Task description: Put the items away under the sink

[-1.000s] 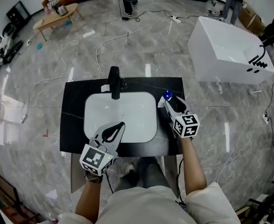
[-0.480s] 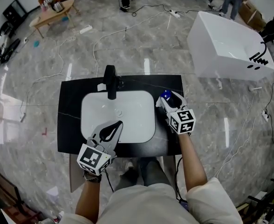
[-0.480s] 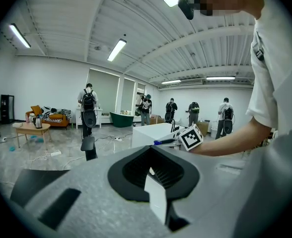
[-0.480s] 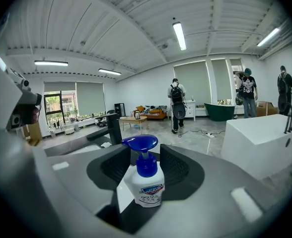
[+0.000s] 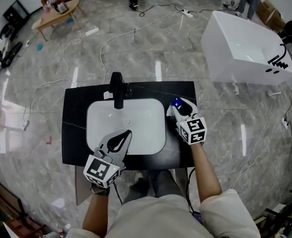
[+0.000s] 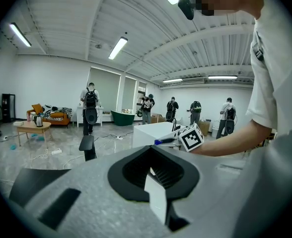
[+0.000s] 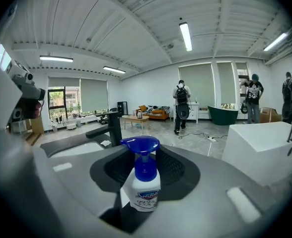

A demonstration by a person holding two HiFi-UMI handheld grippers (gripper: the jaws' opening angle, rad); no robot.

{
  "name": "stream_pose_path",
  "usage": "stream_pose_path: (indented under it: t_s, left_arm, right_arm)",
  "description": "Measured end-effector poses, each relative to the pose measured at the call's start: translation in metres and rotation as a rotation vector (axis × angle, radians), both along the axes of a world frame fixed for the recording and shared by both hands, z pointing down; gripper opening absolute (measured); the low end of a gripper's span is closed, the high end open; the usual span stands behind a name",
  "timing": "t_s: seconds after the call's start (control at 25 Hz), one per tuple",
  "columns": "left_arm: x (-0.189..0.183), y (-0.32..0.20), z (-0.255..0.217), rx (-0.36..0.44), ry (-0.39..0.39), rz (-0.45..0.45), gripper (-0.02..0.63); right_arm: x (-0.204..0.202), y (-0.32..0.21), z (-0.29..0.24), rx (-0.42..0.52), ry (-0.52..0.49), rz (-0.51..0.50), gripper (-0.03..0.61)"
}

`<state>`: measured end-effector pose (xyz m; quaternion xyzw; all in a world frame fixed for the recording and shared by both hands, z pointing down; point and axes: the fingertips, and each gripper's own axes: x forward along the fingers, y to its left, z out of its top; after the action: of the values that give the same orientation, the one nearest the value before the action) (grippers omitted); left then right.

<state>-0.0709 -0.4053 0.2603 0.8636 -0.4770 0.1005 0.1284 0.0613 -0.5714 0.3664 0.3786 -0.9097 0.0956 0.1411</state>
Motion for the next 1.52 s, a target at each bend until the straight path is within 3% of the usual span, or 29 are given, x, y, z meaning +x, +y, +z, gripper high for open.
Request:
stream_pose_path:
  t_s: [0.48,0.96,1.24,1.52]
  left_arm:
    - [0.015,-0.014,-0.001,0.011,0.018,-0.018,0.003]
    - [0.016,-0.007,0.000,0.067,0.062,-0.069,0.003]
    - [0.005,0.032,-0.021,0.147,0.034,-0.067,0.003]
    - [-0.019,0.117,-0.043,0.198,0.007,-0.045,0.003]
  right_arm:
    - [0.006,0.007,-0.005,0.013,0.007,-0.058,0.092]
    - [0.018,0.031,-0.056,0.091,-0.091,-0.096,0.086]
    - [0.019,0.084,-0.117,0.177,-0.093,-0.088,0.085]
    - [0.013,0.179,-0.175,0.247,-0.082,-0.016,0.084]
